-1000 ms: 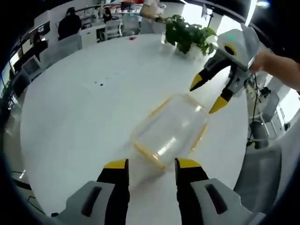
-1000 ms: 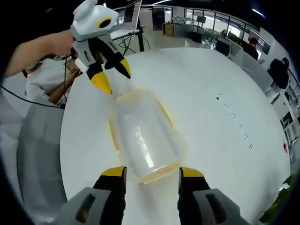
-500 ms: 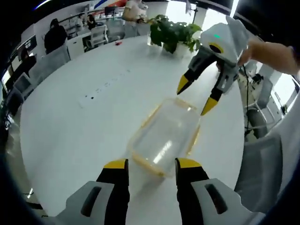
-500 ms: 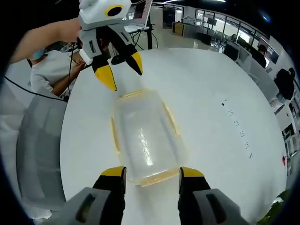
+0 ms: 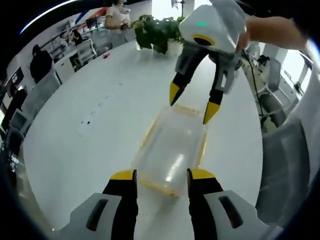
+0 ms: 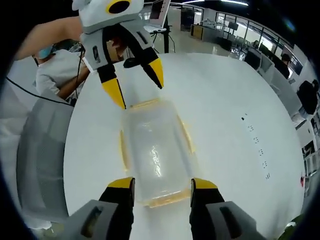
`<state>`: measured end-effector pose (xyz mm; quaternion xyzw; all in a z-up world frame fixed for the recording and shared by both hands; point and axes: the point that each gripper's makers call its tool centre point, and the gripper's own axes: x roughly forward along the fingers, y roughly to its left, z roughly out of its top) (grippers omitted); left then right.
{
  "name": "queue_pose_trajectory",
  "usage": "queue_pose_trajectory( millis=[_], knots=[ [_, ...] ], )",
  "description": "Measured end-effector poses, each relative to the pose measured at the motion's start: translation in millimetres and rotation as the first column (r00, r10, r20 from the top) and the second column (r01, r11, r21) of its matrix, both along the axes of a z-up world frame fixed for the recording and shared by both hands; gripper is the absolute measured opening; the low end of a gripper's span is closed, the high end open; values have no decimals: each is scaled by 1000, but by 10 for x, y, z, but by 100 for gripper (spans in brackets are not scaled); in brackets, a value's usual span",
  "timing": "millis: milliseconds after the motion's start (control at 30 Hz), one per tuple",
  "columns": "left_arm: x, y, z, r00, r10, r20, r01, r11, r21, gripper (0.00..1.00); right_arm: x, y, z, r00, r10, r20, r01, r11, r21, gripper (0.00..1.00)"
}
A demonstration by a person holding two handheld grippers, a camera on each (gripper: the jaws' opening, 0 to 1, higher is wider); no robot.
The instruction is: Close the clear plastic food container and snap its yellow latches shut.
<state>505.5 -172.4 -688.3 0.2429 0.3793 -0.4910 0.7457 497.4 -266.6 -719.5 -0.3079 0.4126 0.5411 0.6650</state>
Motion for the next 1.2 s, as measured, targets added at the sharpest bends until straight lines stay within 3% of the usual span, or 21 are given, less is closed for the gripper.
queue_pose_trajectory(
  millis=[600, 667, 1200],
  knots=[
    [-48, -262, -14, 989, -138, 44, 138, 990, 2, 36, 21, 229, 40, 998, 68, 10, -68, 997, 35, 41],
    [-61, -277, -37, 986, -157, 48, 156, 988, 12, 35, 40, 247, 39, 996, 84, 23, -85, 996, 36, 36],
    [-110, -437, -148, 976, -212, 49, 211, 977, 28, 33, 53, 348, 18, 994, 110, 25, -112, 993, 50, 37]
  ],
)
